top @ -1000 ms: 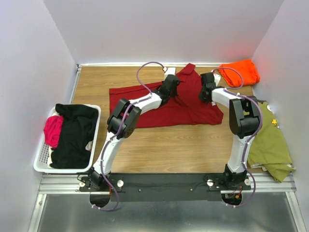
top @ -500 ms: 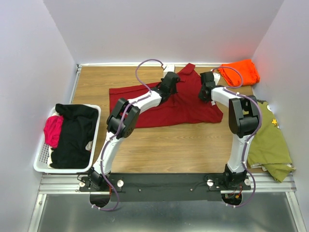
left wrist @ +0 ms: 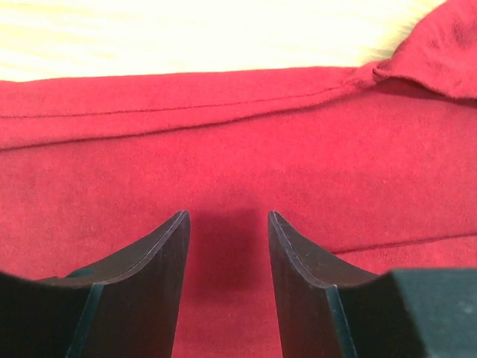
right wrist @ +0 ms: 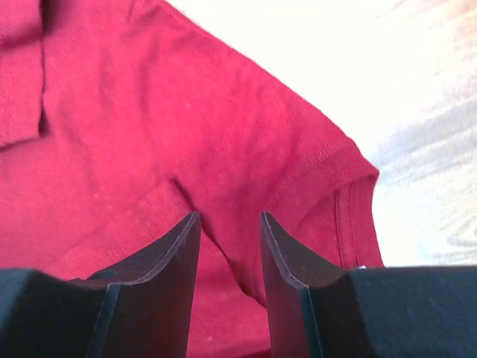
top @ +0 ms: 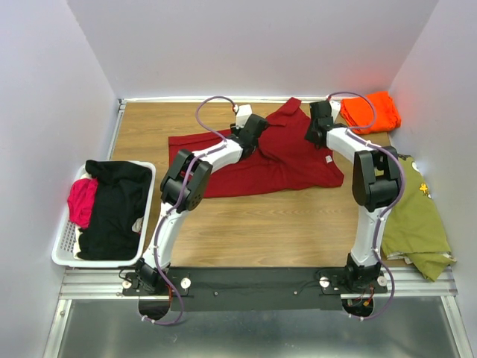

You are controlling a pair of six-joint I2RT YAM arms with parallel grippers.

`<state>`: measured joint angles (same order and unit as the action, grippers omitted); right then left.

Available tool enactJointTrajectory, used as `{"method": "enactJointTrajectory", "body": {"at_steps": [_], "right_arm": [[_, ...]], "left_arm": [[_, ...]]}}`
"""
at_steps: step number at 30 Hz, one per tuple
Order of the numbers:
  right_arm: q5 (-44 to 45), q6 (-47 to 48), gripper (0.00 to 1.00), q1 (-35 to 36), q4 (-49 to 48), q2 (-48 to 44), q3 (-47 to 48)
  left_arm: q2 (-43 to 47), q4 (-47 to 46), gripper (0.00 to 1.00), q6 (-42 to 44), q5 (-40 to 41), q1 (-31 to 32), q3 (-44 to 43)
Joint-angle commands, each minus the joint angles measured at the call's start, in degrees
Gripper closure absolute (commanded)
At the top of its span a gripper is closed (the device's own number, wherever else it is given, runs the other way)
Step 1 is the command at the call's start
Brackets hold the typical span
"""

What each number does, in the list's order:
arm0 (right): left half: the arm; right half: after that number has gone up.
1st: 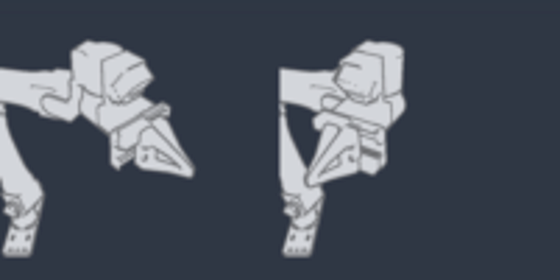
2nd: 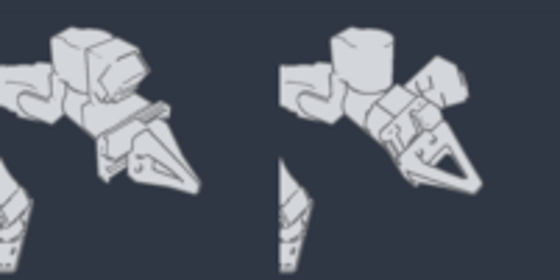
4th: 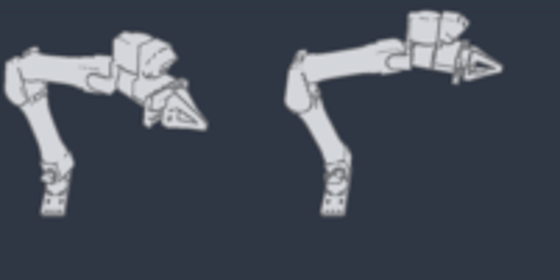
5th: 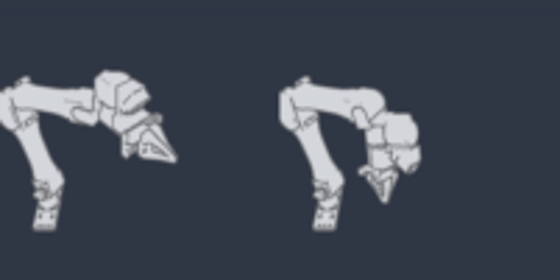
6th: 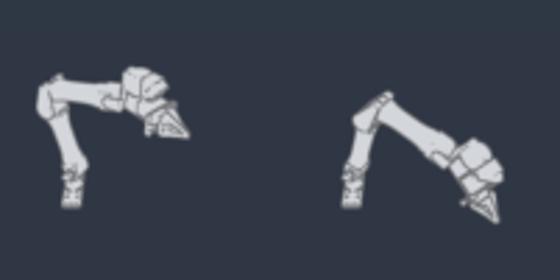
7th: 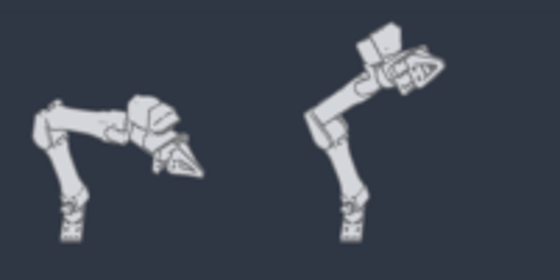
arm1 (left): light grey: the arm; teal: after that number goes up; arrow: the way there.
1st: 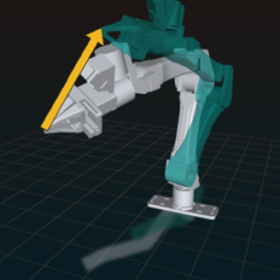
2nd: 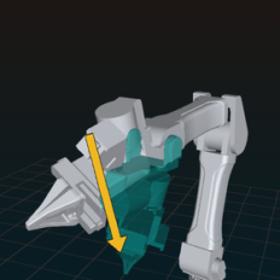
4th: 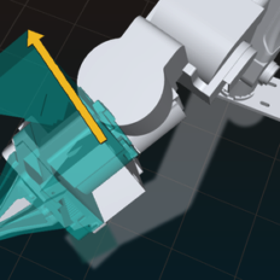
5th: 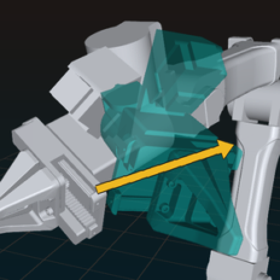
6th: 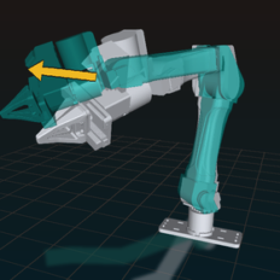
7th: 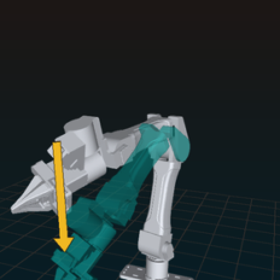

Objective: Fold and stack the t-shirts
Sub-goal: Fold the flattened tshirt in 1/3 of the way

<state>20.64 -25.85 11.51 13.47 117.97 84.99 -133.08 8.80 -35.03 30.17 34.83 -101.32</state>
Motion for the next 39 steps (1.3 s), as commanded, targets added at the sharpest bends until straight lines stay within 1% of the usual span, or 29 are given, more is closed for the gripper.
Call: {"method": "enactJointTrajectory", "body": {"at_steps": [1, 5, 9, 14, 19, 27, 31, 33, 36, 37, 38, 39], "right_arm": [[-0.69, 1.59, 0.54, -0.35, 0.85, 3.04, 3.42], [-2.88, 2.11, 0.55, -0.35, 0.85, 4.37, 4.31], [-7.27, 2.64, 0.59, -0.43, 0.85, 5.34, 4.31], [-8.69, 3.17, 0.65, -0.35, 0.76, 6.22, 3.78], [-9.57, 3.7, 0.66, -0.35, 0.15, 6.57, 3.6], [-11.06, 4.49, 0.69, -0.26, -0.2, 7.09, 4.13], [-12.12, 4.66, 0.77, 0.09, -0.2, 7.01, 3.69], [-12.12, 4.84, 0.78, 0.18, -0.2, 6.57, 3.17], [-11.85, 4.93, 0.88, 0.36, -0.2, 5.69, 2.2], [-11.59, 4.93, 0.96, 0.36, -0.2, 5.52, 2.02], [-11.33, 4.93, 0.99, 0.27, -0.2, 5.43, 1.85], [-10.37, 4.93, 0.99, 0.36, -0.12, 5.25, 1.58]], "left_arm": [[3.0, 0.61, 0.45, 0.31, 1.38, 0.42, 0.94], [4.93, 0.69, 0.45, -0.39, 0.15, 0.42, 3.57], [7.91, 1.13, 0.45, -2.41, -0.2, 0.42, 7.79], [13.54, 0.87, 0.45, -3.65, 0.24, 0.5, 14.9], [19.77, -0.62, 0.46, -2.6, -0.02, 0.94, 20.98], [26.28, -1.24, 0.46, -3.29, -3.01, 2.0, 31.52], [29.79, -1.41, 0.46, -4.17, -3.89, 2.35, 36.88], [30.68, -1.5, 0.46, -4.52, -4.16, 2.44, 39.61], [32.09, -1.42, 0.46, -4.96, -4.33, 2.44, 42.6], [32.61, -1.41, 0.46, -5.14, -4.68, 2.44, 43.13], [32.88, -1.5, 0.46, -5.23, -4.6, 2.44, 44.09], [33.05, -1.42, 0.46, -5.4, -4.77, 2.44, 44.62]]}}
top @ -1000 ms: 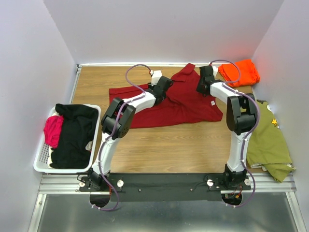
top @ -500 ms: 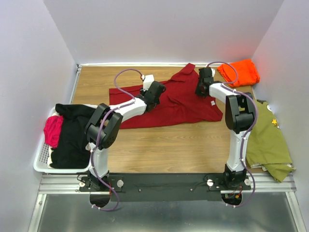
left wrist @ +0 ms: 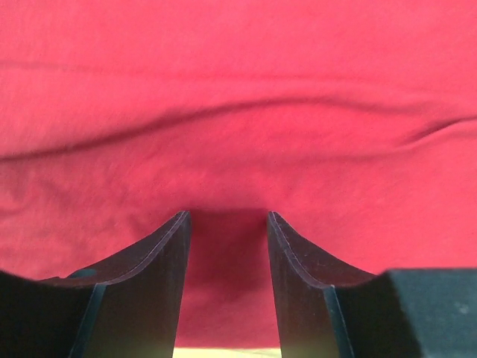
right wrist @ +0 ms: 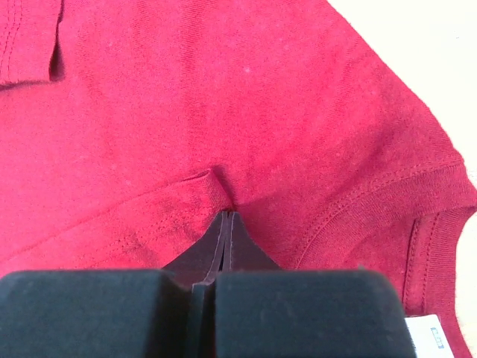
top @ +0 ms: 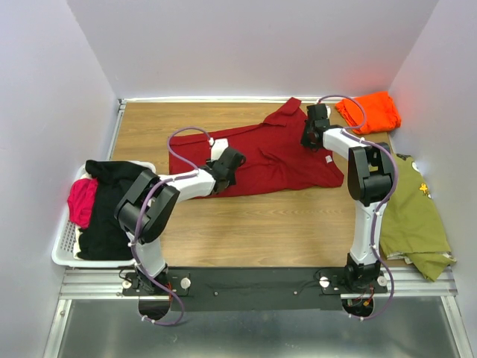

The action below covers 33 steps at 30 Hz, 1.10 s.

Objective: Fold and stack the t-shirts
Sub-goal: Fold the flattened tshirt in 1/3 of the way

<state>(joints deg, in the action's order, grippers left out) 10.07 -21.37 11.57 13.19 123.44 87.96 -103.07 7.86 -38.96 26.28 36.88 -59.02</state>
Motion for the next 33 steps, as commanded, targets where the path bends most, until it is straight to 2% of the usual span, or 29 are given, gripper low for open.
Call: {"method": "enactJointTrajectory", "body": {"at_steps": [1, 10, 19, 24, 33], "right_arm": [[0.65, 0.45, 0.99, 0.29, 0.17, -0.48, -1.56], [11.89, 0.27, 0.99, 0.29, 0.43, -2.06, -0.51], [18.31, -0.25, 0.99, 0.2, 0.78, -1.89, 1.6], [18.15, -0.17, 0.99, -0.23, 0.78, -0.13, 4.23], [14.72, 1.33, 0.99, -0.32, 2.18, 6.28, 14.95]], "left_arm": [[3.13, -0.39, 0.46, -1.64, -0.8, 0.47, 2.68], [2.7, 3.39, 0.46, -4.01, -0.01, 0.38, 4.53], [0.06, 6.64, 0.45, -6.39, -0.09, 0.38, 3.39], [0.67, 6.91, 0.45, -6.39, -0.18, 0.38, 3.74], [1.9, 7.0, 0.45, -6.22, -0.44, 0.38, 4.44]]}}
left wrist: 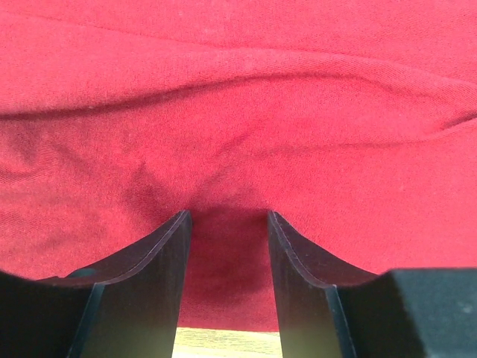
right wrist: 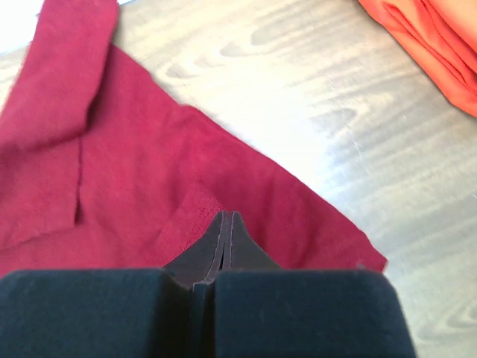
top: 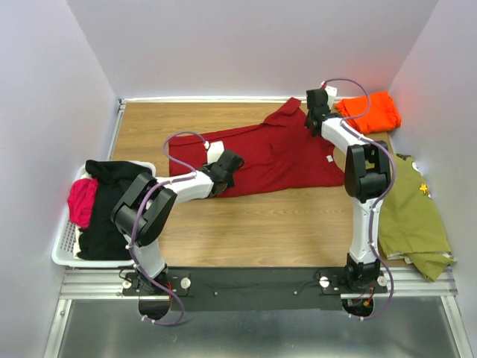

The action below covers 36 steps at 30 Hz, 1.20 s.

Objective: Fold and stack the t-shirts
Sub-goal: Fold the flattened tshirt in 1/3 of the way

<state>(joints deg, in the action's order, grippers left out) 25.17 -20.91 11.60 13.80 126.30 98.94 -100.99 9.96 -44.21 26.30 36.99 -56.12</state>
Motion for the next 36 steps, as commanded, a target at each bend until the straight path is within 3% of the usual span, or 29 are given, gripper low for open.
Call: {"method": "enactJointTrajectory", "body": {"at_steps": [1, 3, 4, 10, 13, 19, 25, 31, 36], "right_arm": [[-0.47, 0.87, 0.99, -0.35, 1.75, 3.51, 4.16], [-1.26, 0.95, 0.99, -0.26, 2.19, 3.43, 3.73], [-1.87, 0.95, 0.95, -0.34, 2.37, 3.34, 3.37], [-0.74, 0.87, 0.52, -0.26, 3.07, 0.1, -0.84], [1.45, 0.87, 0.41, -0.26, 3.07, -2.02, -2.16], [1.73, 1.75, 0.4, -0.26, 3.25, -10.18, -7.51], [-5.02, -1.94, 0.41, -0.26, 3.42, -22.3, -23.15], [-8.73, -2.65, 0.41, -0.17, 3.51, -26.63, -34.14], [-9.7, -3.7, 0.43, -0.17, 3.16, -26.9, -37.94]], "left_arm": [[-0.09, 4.81, 0.45, -0.88, -0.38, 0.27, 1.54], [-0.08, 4.72, 0.45, -0.53, -0.38, 0.27, 1.36], [-0.08, 4.55, 0.45, -0.18, -0.29, 0.27, 1.27], [0.61, 4.28, 0.46, 0.52, 0.76, 0.27, 0.66], [1.67, 3.76, 0.45, 0.87, 2.08, 0.27, 0.92], [5.61, 4.02, 0.46, 0.17, 5.5, 0.27, 1.36], [10.63, 4.72, 0.46, -1.75, 8.67, 0.1, 3.38], [10.03, 5.34, 0.46, -4.31, 8.94, -2.44, 6.37], [8.53, 1.48, 0.5, -3.61, 5.34, -8.77, 9.35]]}}
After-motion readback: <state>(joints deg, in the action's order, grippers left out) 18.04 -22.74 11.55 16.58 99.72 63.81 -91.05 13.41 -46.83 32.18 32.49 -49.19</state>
